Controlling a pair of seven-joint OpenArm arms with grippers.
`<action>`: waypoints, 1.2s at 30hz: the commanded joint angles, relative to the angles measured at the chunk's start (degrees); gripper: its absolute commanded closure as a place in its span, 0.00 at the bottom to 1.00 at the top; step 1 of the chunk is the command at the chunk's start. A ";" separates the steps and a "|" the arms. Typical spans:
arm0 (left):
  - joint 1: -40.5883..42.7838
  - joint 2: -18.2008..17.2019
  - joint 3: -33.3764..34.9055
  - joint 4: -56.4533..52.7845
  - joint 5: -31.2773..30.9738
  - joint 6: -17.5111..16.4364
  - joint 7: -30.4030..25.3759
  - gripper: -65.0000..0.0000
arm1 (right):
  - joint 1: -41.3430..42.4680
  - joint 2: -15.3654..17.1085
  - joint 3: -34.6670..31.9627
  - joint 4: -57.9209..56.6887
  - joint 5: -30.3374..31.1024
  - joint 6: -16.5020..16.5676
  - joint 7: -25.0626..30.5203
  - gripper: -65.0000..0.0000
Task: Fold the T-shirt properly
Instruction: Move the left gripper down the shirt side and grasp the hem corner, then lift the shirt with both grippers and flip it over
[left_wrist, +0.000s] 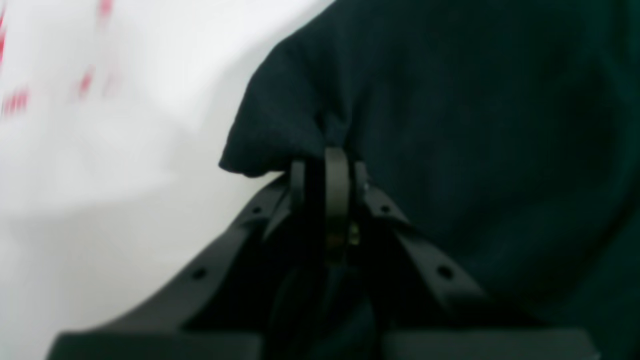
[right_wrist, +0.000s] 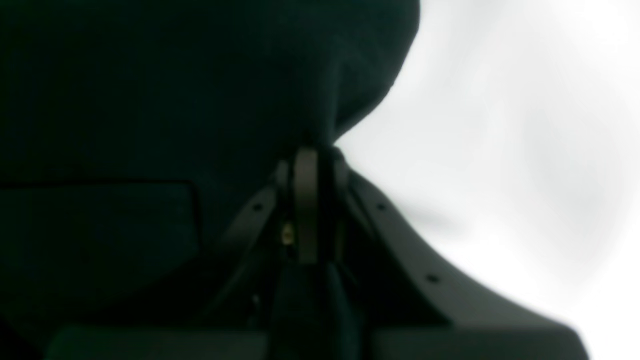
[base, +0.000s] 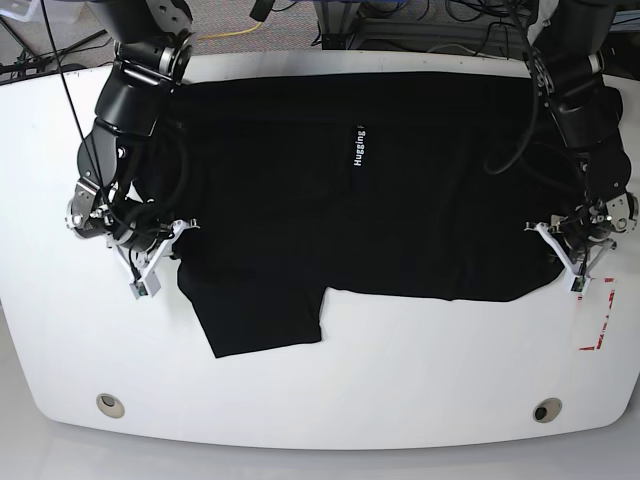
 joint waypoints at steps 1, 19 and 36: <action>-1.13 -0.88 -0.19 5.37 -0.99 -0.03 1.81 1.00 | 4.15 2.31 0.13 1.28 0.99 0.08 -0.20 1.00; -6.67 2.02 -7.40 30.51 -0.99 -0.47 19.39 1.00 | 23.32 9.96 -13.50 1.19 0.99 0.08 -0.55 1.00; -35.33 -3.34 -6.17 40.62 -0.90 -1.56 35.92 1.00 | 54.44 11.37 -22.82 1.19 0.99 0.08 -8.46 1.00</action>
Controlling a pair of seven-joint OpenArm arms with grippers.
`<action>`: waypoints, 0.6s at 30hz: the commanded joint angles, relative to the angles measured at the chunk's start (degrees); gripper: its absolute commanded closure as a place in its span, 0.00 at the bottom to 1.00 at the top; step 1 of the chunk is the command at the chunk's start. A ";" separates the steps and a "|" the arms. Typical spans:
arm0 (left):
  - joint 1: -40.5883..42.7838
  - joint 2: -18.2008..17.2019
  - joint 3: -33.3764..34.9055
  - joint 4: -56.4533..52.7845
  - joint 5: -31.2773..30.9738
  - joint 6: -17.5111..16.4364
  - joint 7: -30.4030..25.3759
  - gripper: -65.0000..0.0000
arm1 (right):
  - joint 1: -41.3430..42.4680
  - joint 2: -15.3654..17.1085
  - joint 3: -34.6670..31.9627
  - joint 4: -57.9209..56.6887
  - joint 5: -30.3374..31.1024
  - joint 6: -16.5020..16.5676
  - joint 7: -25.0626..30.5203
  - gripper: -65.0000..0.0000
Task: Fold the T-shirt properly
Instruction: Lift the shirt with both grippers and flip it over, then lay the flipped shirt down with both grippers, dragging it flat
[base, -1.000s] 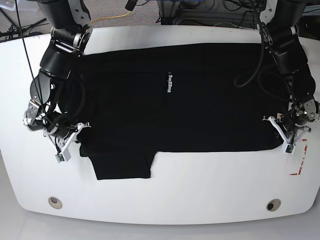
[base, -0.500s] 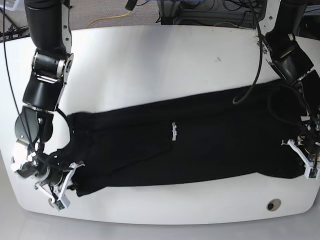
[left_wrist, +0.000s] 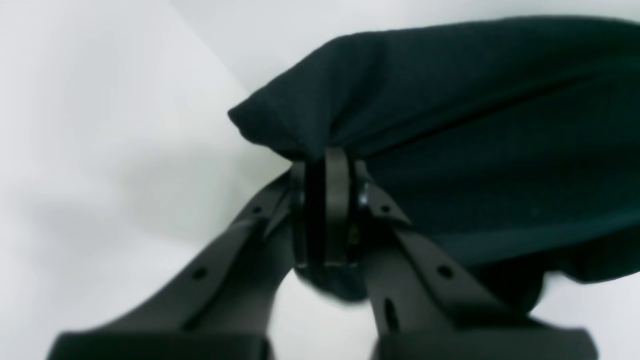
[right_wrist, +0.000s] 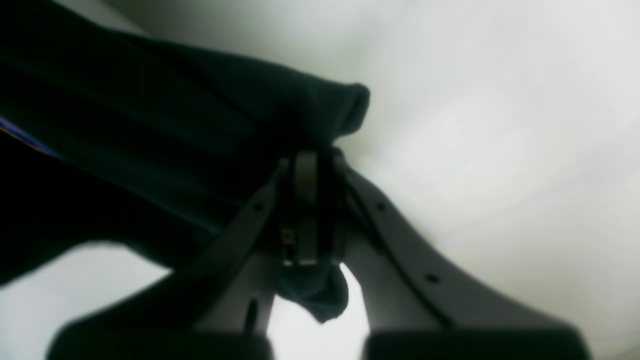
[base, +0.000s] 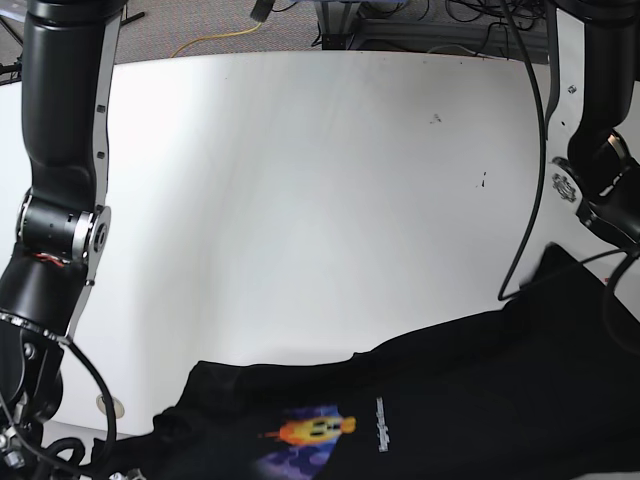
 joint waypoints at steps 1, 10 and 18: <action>-7.82 -2.80 0.98 0.49 1.96 0.66 0.80 1.00 | 6.82 1.40 0.57 0.89 -1.63 -0.71 -1.36 1.00; -11.25 -3.41 3.80 0.93 1.87 0.66 0.88 1.00 | 7.82 2.89 1.01 1.50 -1.10 -0.71 -5.49 1.00; 0.09 -2.88 3.62 6.21 1.78 0.66 0.97 1.00 | -5.05 4.92 1.98 11.70 -1.10 -0.71 -6.29 1.00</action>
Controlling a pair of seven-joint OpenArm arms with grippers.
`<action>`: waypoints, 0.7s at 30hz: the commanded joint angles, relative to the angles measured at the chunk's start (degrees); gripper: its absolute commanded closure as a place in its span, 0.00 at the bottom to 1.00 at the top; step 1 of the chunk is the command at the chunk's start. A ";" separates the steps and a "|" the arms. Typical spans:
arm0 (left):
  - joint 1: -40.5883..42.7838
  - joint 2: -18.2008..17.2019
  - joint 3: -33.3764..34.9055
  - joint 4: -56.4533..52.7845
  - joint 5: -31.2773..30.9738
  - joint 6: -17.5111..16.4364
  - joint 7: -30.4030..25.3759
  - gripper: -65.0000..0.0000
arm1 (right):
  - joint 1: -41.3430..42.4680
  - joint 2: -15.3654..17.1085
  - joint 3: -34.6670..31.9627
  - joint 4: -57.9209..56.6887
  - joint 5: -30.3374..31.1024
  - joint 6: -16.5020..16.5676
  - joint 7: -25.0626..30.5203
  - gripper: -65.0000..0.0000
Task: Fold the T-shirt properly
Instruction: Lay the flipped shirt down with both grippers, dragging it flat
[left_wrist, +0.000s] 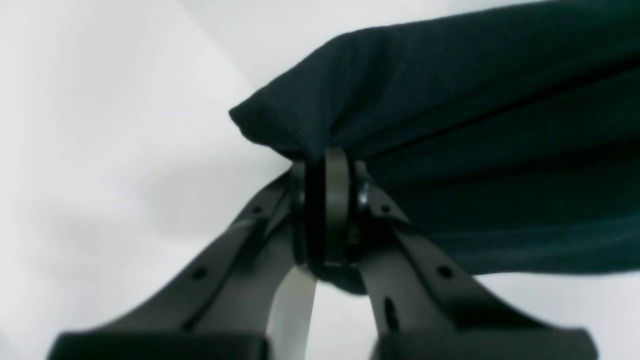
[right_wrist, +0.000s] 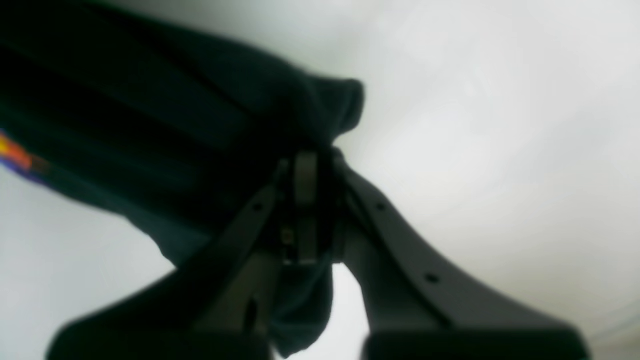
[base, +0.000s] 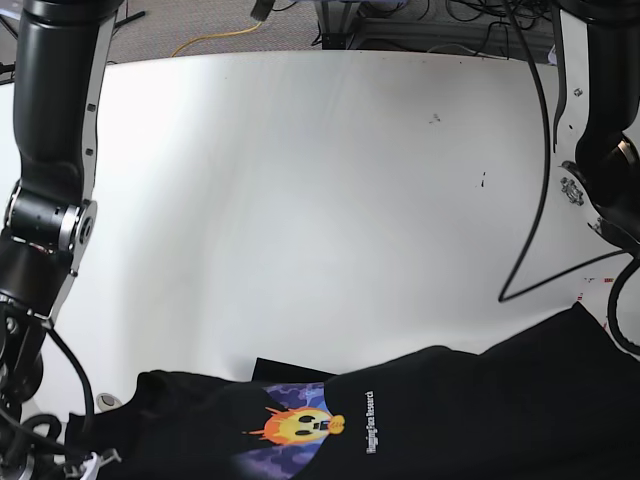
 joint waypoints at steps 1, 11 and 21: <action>2.63 -0.72 -0.18 2.89 2.50 0.58 -0.58 1.00 | -5.50 1.27 2.44 4.94 -3.75 -0.62 -1.26 1.00; 19.25 4.29 -4.93 8.51 1.36 0.58 -0.93 1.00 | -26.95 -1.90 10.62 15.66 -3.66 -0.62 -1.96 1.00; 36.13 6.58 -10.82 11.41 0.13 0.58 -1.02 1.00 | -44.00 -4.18 13.78 24.28 -3.66 -0.62 -2.05 1.00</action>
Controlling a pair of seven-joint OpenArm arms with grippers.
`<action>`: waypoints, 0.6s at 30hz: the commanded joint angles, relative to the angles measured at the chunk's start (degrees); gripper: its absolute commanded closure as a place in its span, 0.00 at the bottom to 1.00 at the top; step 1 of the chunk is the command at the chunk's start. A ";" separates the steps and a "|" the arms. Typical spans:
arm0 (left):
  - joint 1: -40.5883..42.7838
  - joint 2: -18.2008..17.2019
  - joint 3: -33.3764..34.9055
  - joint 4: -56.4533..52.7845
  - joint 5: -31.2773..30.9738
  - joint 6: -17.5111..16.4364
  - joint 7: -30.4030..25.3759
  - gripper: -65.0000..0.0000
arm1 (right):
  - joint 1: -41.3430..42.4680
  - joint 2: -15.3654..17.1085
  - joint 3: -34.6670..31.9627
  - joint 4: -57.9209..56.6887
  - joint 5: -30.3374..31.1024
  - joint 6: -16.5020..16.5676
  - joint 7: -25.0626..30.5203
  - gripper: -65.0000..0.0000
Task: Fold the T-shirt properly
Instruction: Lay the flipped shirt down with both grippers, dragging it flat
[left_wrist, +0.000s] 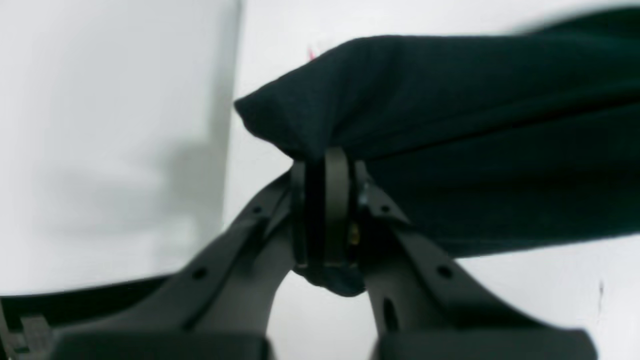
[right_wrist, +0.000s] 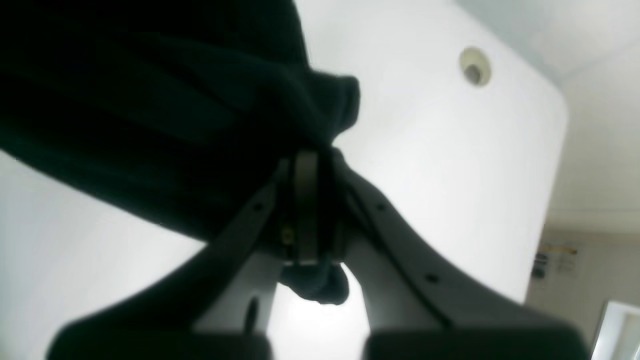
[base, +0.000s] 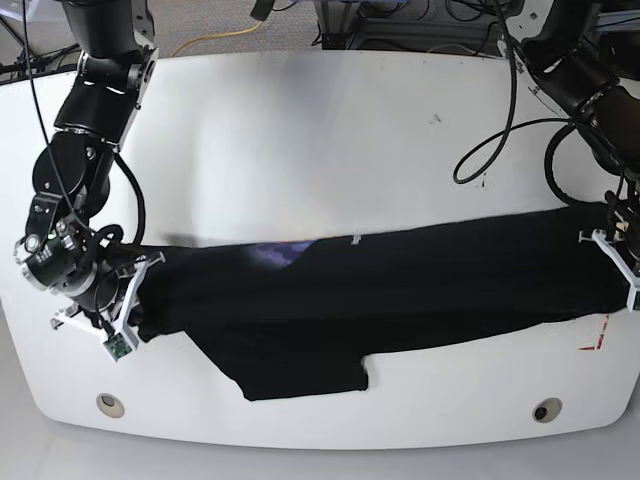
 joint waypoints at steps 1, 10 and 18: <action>3.26 -0.70 -2.93 1.97 1.66 0.60 -0.80 1.00 | -3.18 0.51 0.45 4.06 -1.54 -0.36 0.14 1.00; 13.20 0.80 -7.15 1.97 1.75 0.60 -0.80 1.00 | -15.76 -1.51 0.45 9.51 -1.54 -0.36 0.14 1.00; 22.95 0.80 -7.24 1.71 1.75 0.60 -6.60 1.00 | -24.02 -1.42 0.45 10.39 -1.54 -0.36 0.14 1.00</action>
